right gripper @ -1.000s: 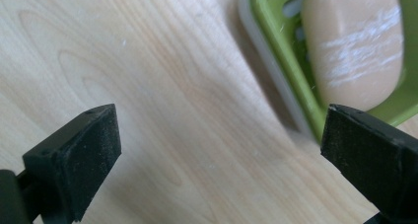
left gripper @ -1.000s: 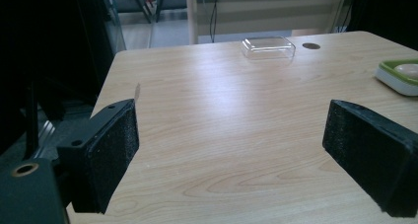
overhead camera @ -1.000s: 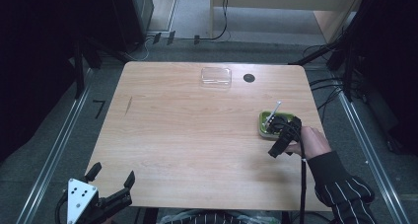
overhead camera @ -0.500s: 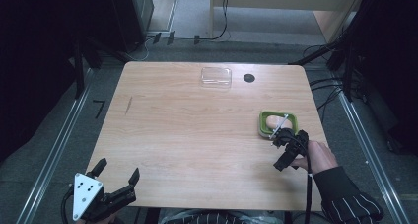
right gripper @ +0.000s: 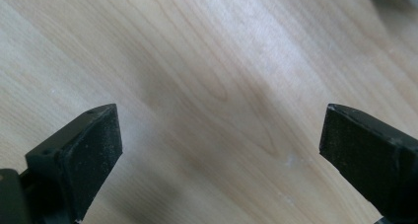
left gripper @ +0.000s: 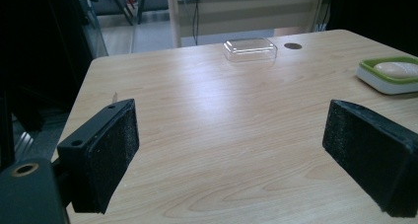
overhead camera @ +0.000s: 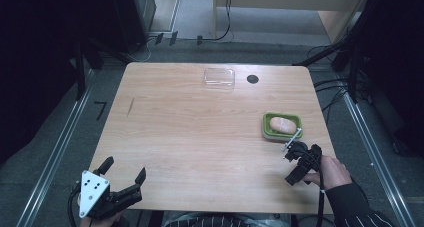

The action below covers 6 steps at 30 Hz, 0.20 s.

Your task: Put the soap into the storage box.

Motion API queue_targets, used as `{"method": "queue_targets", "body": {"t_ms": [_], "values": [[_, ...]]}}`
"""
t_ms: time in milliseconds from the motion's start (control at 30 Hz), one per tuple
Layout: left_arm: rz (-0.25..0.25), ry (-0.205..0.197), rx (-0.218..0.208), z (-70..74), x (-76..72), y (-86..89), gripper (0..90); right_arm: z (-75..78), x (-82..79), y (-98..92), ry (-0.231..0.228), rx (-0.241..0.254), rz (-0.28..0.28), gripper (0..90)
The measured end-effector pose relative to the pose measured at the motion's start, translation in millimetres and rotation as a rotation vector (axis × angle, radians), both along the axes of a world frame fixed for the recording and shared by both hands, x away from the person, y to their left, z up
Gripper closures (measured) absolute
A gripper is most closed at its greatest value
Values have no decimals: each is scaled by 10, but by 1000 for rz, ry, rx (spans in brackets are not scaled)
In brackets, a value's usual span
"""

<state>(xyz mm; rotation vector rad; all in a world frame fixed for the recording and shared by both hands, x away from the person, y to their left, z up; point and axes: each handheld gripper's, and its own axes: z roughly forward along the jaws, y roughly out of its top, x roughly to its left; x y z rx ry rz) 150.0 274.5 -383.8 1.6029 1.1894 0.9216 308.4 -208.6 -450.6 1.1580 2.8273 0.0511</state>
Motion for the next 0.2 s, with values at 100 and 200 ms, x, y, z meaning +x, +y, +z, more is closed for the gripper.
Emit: {"method": "queue_targets", "body": {"t_ms": [100,200], "values": [[1,-3,1,1,-4,4,72,-17,-23,-29,5,-3,-3,30],[3,-3,0,2,-9,4,72,-39,-33,-38,9,-9,-4,30]]}}
